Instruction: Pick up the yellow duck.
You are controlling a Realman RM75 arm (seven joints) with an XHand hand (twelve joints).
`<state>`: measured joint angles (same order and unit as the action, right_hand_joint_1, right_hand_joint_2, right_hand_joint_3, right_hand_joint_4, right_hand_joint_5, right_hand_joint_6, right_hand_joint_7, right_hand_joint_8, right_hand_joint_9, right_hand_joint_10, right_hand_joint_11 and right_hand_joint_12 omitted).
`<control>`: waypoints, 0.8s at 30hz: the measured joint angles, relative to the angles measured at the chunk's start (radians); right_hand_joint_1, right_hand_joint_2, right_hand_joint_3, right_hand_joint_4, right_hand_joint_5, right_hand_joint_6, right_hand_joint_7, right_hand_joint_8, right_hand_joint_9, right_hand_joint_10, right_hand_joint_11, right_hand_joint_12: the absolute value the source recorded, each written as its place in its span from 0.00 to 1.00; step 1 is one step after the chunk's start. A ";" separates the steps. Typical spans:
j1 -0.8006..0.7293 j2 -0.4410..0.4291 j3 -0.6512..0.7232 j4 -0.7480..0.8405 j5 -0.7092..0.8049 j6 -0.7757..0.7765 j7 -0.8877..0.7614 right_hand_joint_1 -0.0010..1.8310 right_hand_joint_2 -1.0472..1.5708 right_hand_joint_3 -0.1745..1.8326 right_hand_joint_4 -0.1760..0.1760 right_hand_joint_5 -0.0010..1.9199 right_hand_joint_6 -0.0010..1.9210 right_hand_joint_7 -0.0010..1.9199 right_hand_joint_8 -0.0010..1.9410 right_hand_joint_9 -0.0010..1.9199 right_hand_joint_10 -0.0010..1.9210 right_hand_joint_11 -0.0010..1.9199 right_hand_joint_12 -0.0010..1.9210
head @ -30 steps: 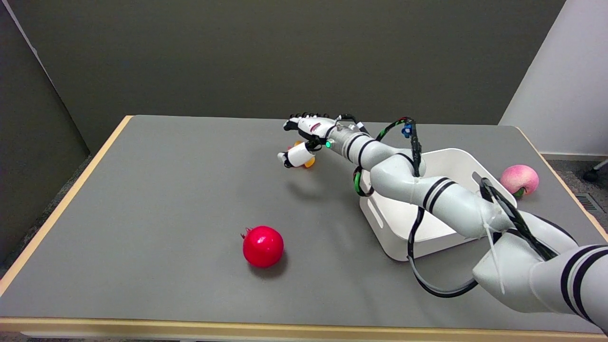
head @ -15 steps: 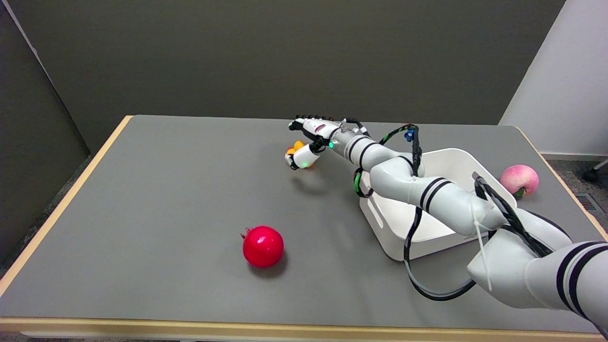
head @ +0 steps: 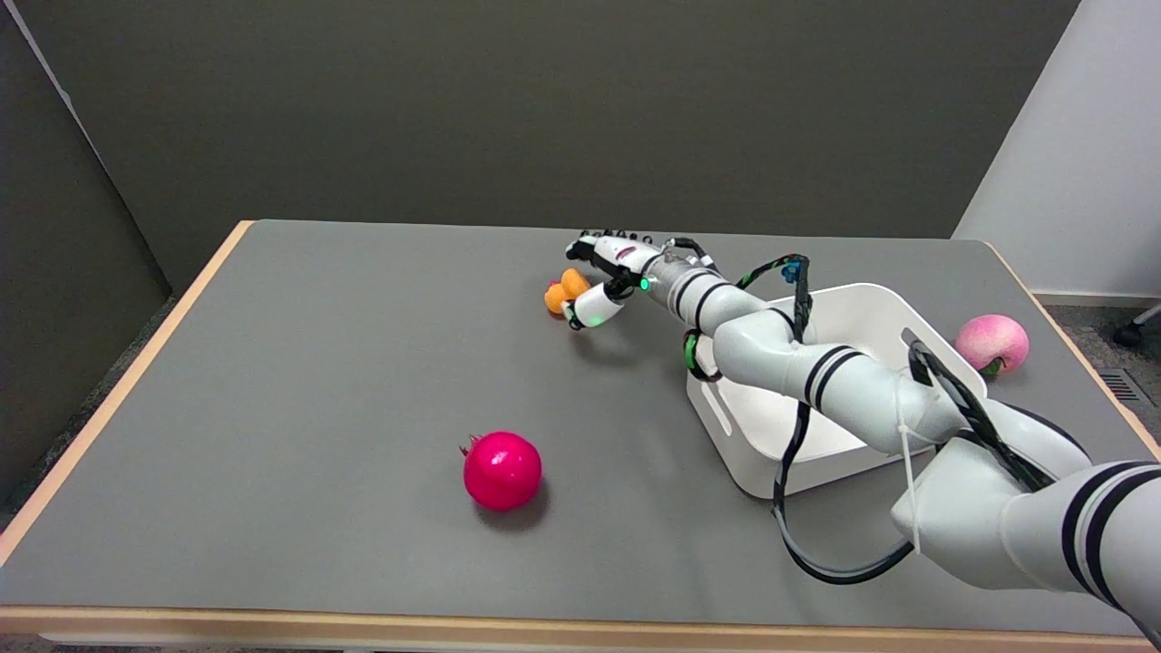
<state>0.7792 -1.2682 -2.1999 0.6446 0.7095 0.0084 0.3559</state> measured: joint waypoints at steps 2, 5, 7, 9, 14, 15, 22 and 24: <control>-0.002 0.000 -0.001 -0.002 0.008 0.003 0.000 0.53 0.70 0.53 0.37 0.17 0.47 0.31 0.46 0.28 0.61 0.18 0.86; -0.006 0.001 -0.002 -0.004 0.017 0.008 -0.001 0.62 0.90 0.11 0.02 0.28 0.81 0.32 0.81 0.36 0.72 0.05 0.99; -0.008 0.001 -0.003 -0.004 0.021 0.011 -0.001 0.62 0.91 0.09 0.00 0.28 0.84 0.32 0.83 0.36 0.75 0.03 1.00; -0.009 0.001 -0.004 -0.004 0.026 0.017 0.000 0.62 0.91 0.11 0.00 0.28 0.84 0.31 0.85 0.36 0.81 0.01 1.00; -0.016 0.003 -0.004 0.002 0.033 0.026 -0.001 0.62 0.89 0.15 0.06 0.23 0.84 0.37 0.86 0.36 0.88 0.01 1.00; -0.017 0.004 -0.004 0.003 0.034 0.027 -0.001 0.62 0.89 0.15 0.06 0.23 0.84 0.37 0.87 0.36 0.89 0.01 1.00; -0.025 0.007 -0.002 0.015 0.040 0.044 -0.002 0.63 0.89 0.16 0.05 0.24 0.83 0.38 0.86 0.37 0.91 0.02 1.00; -0.028 0.008 0.003 0.024 0.041 0.056 -0.002 0.62 0.89 0.16 0.06 0.24 0.83 0.38 0.86 0.36 0.90 0.03 1.00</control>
<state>0.7512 -1.2599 -2.1970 0.6685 0.7500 0.0644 0.3541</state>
